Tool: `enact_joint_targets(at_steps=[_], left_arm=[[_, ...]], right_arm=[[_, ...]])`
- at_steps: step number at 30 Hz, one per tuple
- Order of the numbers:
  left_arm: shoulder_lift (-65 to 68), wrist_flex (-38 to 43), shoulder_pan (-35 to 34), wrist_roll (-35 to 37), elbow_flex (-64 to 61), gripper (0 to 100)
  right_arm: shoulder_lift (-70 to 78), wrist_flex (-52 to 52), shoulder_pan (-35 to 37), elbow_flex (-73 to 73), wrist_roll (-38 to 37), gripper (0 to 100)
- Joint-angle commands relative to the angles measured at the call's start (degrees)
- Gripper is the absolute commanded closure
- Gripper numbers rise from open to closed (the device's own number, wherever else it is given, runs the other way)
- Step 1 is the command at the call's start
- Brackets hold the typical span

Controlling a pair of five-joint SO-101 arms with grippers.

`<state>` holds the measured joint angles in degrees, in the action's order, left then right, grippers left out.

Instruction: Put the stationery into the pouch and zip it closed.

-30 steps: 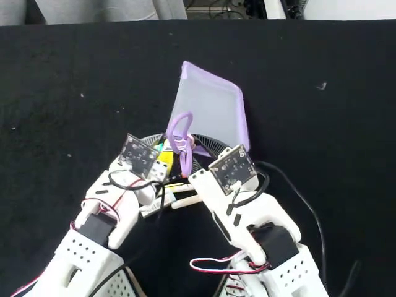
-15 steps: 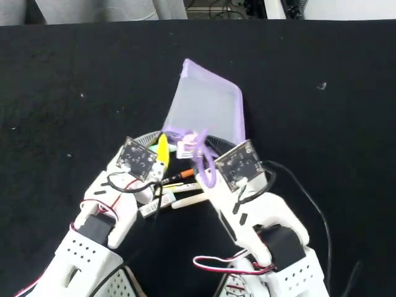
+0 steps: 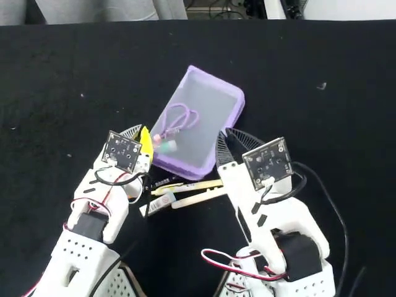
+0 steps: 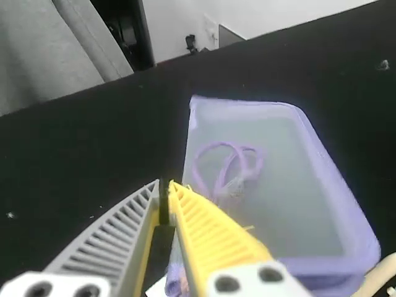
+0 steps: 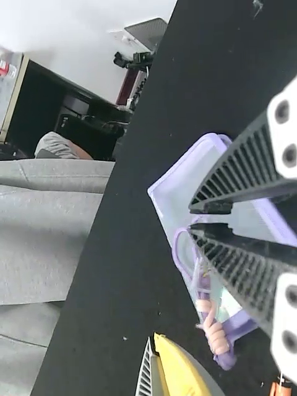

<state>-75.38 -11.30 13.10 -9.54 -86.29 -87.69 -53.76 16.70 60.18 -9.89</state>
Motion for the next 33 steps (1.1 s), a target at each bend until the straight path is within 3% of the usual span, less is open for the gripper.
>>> enact_joint_targets(at_steps=[1,5,9,14,18,24,33], left_arm=[[0.0,0.88,-0.57,-0.44,0.84,97],[-0.53,0.88,-6.2,1.67,1.98,97],[-0.53,-2.64,-19.12,8.44,5.58,93],[-0.53,-12.84,-33.89,14.15,6.64,78],[-0.53,-15.21,-42.24,14.77,4.44,75],[-0.62,-14.95,-45.14,14.68,-0.04,75],[-0.62,-14.95,-45.14,14.42,-0.75,75]], right_arm=[[0.75,0.26,-0.7,-1.71,0.44,98.6],[0.92,3.6,3.25,2.24,0.53,98.5],[5.49,7.82,7.38,5.05,4.57,94.9],[21.32,12.31,10.9,1.98,9.23,87.3],[35.47,16.97,14.24,-3.82,16.79,87.1],[54.29,18.37,19.6,-13.58,28.31,87.1],[75.82,14.42,21.36,-32.31,45.45,87.1]])
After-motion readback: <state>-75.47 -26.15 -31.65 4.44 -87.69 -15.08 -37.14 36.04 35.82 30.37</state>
